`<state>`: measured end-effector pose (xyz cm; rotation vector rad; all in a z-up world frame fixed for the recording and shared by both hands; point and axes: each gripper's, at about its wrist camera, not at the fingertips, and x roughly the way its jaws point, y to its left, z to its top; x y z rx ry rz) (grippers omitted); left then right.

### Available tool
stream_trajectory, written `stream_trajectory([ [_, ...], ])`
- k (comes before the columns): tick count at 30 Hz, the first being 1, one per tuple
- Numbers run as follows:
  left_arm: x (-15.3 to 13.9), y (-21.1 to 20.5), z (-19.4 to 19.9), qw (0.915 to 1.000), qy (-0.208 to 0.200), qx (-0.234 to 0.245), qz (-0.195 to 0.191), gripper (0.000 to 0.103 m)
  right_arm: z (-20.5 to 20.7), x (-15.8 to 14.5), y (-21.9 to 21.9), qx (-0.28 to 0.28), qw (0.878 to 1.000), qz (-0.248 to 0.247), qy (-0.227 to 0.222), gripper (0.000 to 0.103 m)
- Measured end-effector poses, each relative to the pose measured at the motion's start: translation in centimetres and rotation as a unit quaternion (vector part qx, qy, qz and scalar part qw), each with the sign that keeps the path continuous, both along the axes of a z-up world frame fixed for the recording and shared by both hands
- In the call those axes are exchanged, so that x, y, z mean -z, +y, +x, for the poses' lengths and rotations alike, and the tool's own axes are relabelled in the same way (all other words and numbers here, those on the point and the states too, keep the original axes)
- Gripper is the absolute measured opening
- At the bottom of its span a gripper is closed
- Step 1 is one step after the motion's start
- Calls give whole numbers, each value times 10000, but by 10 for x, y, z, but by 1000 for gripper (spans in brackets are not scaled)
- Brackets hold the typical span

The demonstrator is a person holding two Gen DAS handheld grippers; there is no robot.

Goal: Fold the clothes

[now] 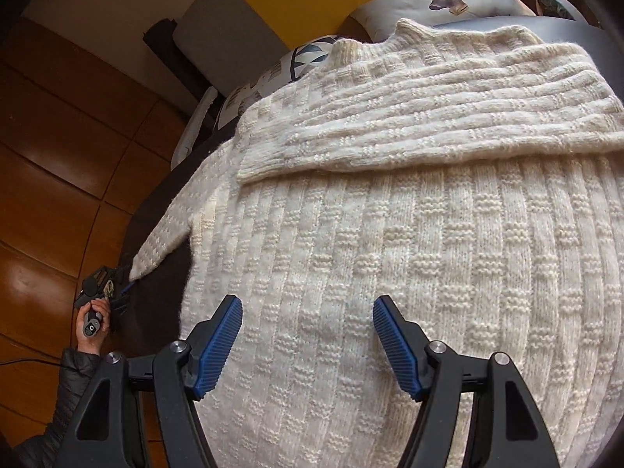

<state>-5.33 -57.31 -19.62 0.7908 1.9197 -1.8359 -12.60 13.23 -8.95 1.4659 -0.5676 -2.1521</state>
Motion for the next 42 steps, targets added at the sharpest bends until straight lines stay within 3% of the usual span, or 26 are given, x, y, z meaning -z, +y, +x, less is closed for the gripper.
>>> stream_trajectory([
  [4,11,-4,4,9970,-18,-527,564,37,-3,5,-3,-18,10000,69,-51,71],
  [6,13,-3,3,9969,-204,-564,515,8,-4,6,-3,-25,10000,82,-50,71],
  [10,5,3,-4,9979,-423,-471,166,7,-5,5,-1,-52,9999,120,-18,71],
  [15,-37,30,-38,9997,104,112,-209,7,-6,4,9,29,9998,188,-11,71],
  [20,-82,105,-89,9921,649,1005,-386,7,-2,4,26,222,9997,97,-7,71],
  [25,-110,201,-142,9725,960,2058,-524,7,3,3,45,367,9993,61,28,71],
  [31,-121,324,-197,9456,896,3066,-623,7,12,1,74,633,9980,-38,89,71],
  [42,-101,493,-221,8935,288,4364,-1019,7,16,-7,120,1009,9942,-150,328,71],
])
